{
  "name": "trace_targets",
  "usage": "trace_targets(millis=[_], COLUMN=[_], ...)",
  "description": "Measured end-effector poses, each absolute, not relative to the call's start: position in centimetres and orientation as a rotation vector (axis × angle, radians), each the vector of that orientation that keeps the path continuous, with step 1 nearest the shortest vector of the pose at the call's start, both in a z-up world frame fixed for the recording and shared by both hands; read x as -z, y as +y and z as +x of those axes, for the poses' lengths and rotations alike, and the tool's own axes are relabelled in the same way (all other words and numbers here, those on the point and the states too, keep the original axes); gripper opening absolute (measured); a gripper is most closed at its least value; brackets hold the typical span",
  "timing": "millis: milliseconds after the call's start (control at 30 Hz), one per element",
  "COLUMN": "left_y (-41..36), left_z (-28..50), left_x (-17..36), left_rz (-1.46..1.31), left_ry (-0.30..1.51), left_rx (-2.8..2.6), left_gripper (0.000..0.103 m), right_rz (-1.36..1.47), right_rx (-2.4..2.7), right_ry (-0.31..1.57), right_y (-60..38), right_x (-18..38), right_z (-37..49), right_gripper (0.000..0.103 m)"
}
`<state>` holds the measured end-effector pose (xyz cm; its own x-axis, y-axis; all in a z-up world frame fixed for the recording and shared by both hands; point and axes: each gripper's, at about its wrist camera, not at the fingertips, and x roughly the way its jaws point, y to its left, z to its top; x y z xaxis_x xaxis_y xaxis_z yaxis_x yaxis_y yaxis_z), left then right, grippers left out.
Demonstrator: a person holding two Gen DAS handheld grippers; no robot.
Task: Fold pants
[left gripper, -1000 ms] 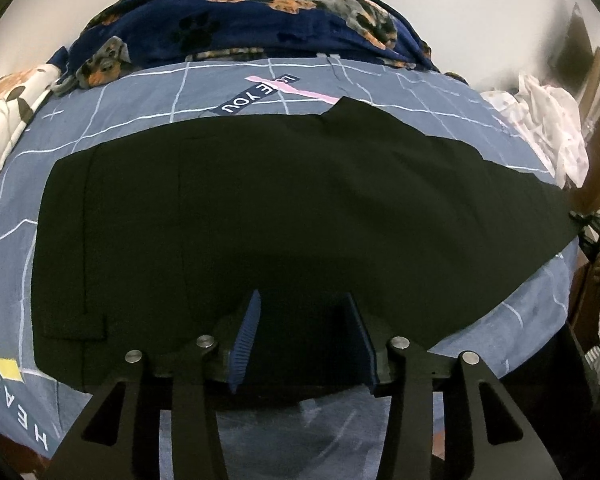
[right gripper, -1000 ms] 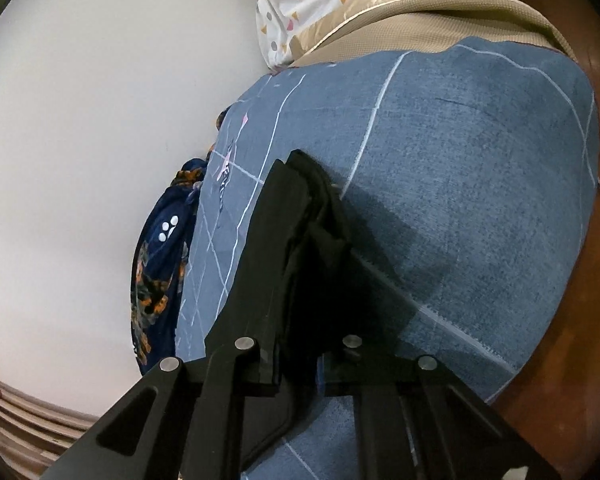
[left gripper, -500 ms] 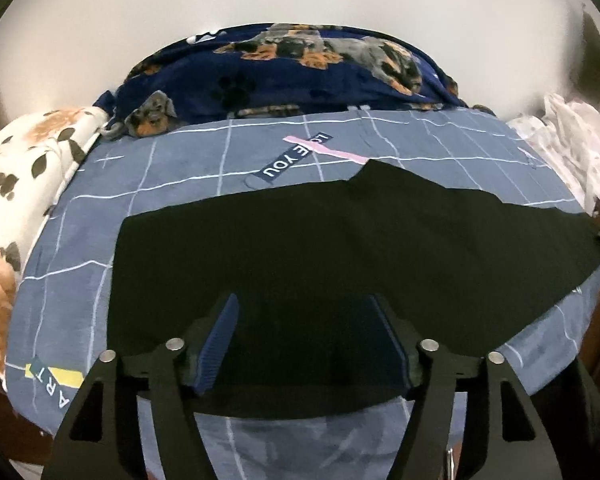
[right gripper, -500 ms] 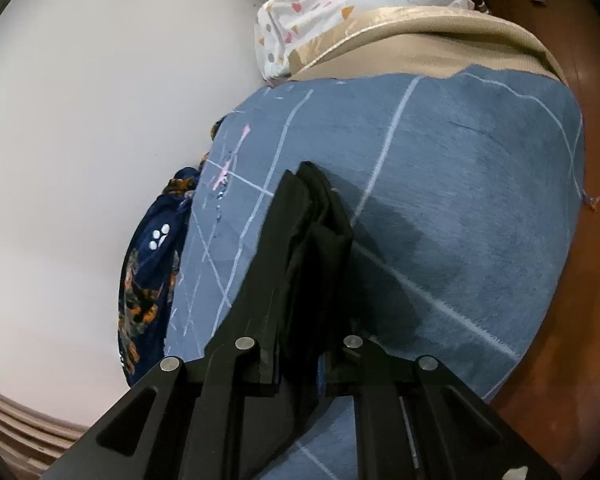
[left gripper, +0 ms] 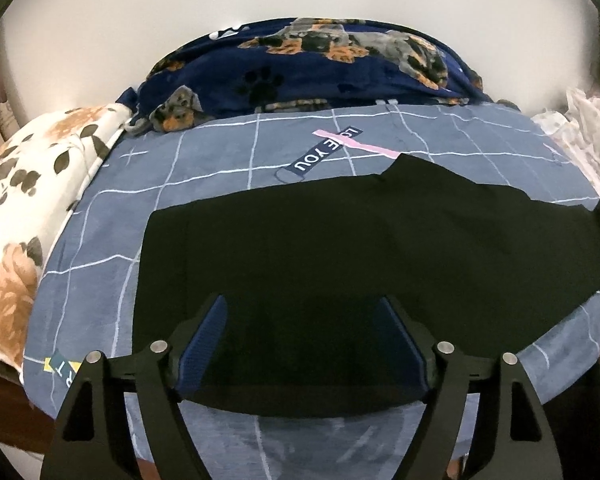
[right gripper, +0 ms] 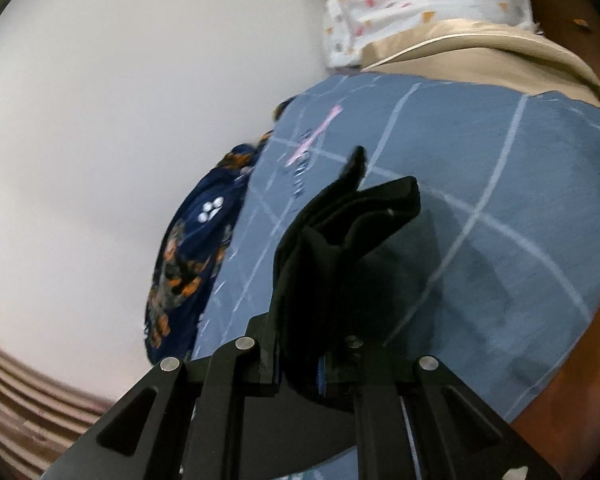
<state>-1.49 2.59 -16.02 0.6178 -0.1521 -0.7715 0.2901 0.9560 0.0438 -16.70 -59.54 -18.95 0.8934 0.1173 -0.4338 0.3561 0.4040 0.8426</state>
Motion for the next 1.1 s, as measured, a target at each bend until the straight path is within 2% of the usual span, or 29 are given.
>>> trace_targets(millis=[1100], left_y=[2.8], left_z=[-1.1], left_x=[16.9], left_rz=[0.149], left_ry=[0.944], left_rx=[0.259], left_gripper=[0.084], right_rz=[1.089], right_rx=[-0.128], right_ry=[0.699], right_y=[-45.3], right_x=[20.5], right_z=[-9.8], right_gripper=[0.011])
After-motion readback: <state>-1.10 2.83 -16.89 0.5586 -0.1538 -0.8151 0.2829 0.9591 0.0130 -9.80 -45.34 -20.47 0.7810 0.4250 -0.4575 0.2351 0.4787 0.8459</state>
